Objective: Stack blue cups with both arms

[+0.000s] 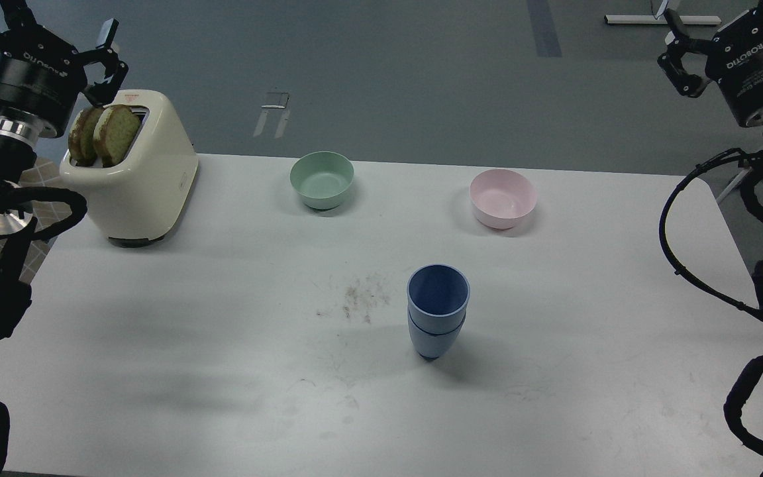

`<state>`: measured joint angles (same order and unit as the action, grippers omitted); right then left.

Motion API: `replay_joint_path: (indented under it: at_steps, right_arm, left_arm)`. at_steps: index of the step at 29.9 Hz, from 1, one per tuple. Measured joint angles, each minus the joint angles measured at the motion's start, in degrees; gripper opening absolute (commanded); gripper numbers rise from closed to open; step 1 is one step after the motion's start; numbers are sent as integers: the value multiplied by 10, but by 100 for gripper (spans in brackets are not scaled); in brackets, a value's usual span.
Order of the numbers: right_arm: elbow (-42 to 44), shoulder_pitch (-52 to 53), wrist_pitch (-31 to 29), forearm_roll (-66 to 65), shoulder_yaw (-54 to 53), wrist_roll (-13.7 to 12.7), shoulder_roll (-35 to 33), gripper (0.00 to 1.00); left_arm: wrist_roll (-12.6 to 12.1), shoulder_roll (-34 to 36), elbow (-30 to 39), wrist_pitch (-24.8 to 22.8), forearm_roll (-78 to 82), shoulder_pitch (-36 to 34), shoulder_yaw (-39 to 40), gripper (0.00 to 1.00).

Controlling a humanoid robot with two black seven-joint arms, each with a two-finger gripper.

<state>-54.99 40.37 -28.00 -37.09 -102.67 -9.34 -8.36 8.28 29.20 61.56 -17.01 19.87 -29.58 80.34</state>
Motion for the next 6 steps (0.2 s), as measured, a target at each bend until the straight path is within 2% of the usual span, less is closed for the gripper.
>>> replay_joint_path:
  at_steps: [6]
  right_arm:
    - [1, -8, 0, 3, -2, 21, 0, 100]
  left_arm:
    - [-29, -2, -9, -1, 1, -13, 0, 98]
